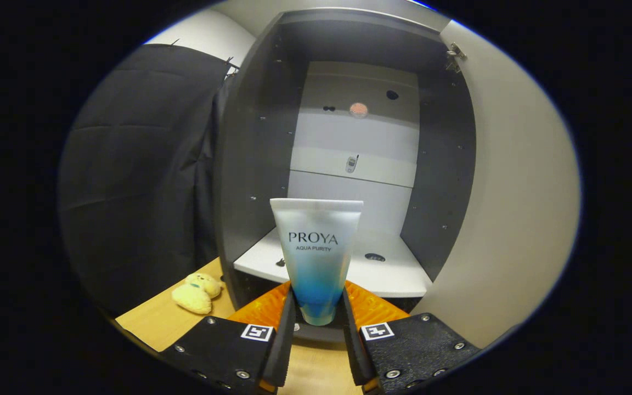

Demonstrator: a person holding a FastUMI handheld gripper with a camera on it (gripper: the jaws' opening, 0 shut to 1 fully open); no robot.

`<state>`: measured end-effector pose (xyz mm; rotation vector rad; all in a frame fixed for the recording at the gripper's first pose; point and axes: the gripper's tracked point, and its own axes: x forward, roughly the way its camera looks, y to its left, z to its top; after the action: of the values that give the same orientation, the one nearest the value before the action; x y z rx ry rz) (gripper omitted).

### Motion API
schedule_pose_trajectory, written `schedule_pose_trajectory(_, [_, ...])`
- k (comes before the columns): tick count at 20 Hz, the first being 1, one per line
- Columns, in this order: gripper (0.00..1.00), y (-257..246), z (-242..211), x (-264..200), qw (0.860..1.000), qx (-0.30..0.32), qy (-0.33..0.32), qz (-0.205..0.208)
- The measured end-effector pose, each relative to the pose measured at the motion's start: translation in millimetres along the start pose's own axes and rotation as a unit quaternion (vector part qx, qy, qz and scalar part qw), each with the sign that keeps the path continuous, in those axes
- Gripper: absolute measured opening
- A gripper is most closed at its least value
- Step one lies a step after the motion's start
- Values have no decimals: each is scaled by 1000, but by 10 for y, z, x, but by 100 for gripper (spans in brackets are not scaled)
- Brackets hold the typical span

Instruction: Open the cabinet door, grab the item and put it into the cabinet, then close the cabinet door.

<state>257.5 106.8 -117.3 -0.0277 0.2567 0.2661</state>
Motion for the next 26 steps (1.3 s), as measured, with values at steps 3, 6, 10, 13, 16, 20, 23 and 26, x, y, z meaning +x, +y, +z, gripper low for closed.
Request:
schedule_pose_trajectory(3, [44, -146, -30, 473, 1000, 2, 0, -15])
schedule_pose_trajectory(6, [45, -209, -86, 833, 1000, 9, 7, -18])
schedule_pose_trajectory(10, [44, -232, -156, 1103, 1000, 16, 12, -11])
schedule_pose_trajectory(13, [45, -242, -198, 1209, 999, 29, 12, -11])
schedule_pose_trajectory(16, [45, -265, -191, 1267, 1000, 14, 7, -9])
schedule_pose_trajectory(20, [72, -166, -108, 1234, 1000, 16, -4, 14])
schedule_pose_trajectory(23, [87, -171, -52, 1126, 1000, -1, -10, 9])
schedule_pose_trajectory(26, [94, -213, 12, 967, 1000, 13, -12, -12])
